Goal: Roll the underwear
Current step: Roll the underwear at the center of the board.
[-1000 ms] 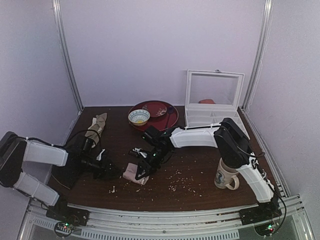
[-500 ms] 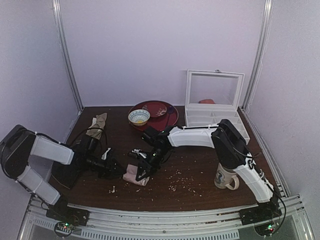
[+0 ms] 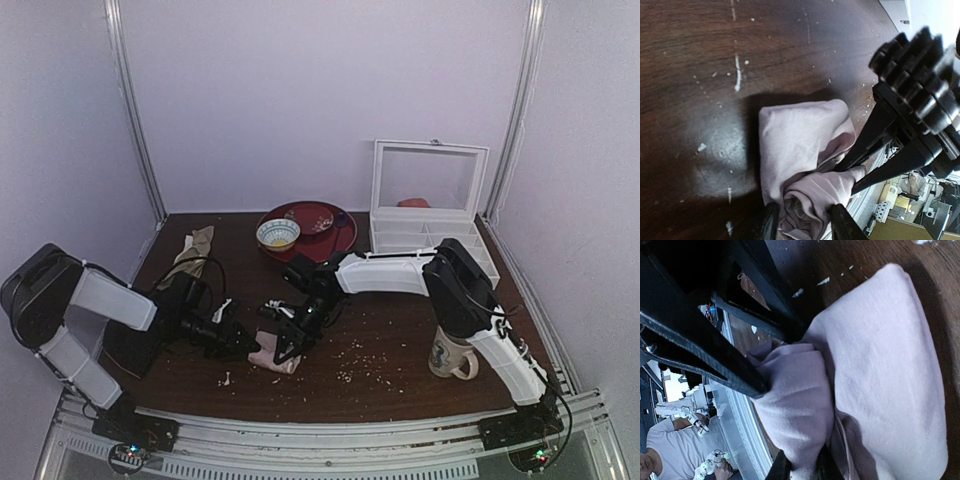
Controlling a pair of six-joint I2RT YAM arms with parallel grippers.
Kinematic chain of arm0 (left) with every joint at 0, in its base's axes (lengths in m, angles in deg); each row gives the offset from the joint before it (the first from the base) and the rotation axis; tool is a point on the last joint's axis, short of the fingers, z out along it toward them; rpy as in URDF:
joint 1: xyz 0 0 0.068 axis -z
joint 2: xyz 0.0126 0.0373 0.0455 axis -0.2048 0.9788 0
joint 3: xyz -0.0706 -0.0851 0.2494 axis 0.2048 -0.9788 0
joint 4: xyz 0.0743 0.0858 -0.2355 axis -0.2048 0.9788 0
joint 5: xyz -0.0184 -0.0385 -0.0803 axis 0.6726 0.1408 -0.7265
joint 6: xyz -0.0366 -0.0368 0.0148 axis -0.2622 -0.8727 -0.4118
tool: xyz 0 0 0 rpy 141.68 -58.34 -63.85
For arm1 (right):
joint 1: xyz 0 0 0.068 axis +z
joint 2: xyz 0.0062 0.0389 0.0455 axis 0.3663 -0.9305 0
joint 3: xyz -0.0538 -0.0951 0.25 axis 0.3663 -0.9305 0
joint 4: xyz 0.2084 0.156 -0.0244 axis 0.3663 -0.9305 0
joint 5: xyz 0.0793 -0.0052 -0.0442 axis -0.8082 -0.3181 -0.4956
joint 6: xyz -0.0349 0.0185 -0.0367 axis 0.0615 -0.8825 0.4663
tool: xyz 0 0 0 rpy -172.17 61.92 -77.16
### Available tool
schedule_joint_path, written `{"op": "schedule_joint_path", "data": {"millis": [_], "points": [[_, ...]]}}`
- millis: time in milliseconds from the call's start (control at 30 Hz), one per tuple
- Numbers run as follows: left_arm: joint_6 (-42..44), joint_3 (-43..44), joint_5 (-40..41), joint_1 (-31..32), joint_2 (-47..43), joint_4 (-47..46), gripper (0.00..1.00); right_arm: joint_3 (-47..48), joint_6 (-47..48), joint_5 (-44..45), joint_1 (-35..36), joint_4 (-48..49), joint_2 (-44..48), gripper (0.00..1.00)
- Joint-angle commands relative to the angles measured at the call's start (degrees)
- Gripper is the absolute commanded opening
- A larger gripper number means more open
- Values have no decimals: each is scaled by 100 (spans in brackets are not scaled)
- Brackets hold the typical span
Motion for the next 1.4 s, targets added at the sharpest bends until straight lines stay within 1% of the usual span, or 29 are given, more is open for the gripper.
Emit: {"op": "schedule_joint_path", "data": {"millis": [0, 200, 333, 433, 600, 767, 867, 933, 1067, 1300, 1367], "points": [[-44, -210, -220, 85, -155, -433, 49, -62, 80, 466, 9, -392, -391, 0], [-351, -598, -395, 82, -178, -1233, 50, -62, 198, 406, 3, -448, -412, 0], [-546, -882, -418, 81, -180, -1661, 50, 71, 450, 330, -6, -713, -505, 0], [-657, -931, -401, 87, -155, -1877, 51, 205, 565, 314, -16, -943, -593, 0], [-898, -1097, -433, 82, -208, -2413, 51, 204, 596, 405, -11, -941, -578, 0], [-718, -1024, -472, 83, -253, -2103, 52, 215, 572, 438, -17, -937, -572, 0], [-734, -1080, -577, 80, -275, -2271, 52, 222, 556, 437, -12, -930, -567, 0], [-683, -1034, -648, 84, -239, -2214, 52, 224, 555, 450, -7, -927, -567, 0], [-362, -893, -534, 109, -245, -1648, 52, 224, 554, 492, -8, -945, -567, 0], [-52, -693, -302, 297, -178, -1056, 50, 229, 572, 536, -3, -985, -567, 0], [-33, -677, -239, 321, -125, -979, 47, 241, 568, 555, -3, -978, -567, 0]]}}
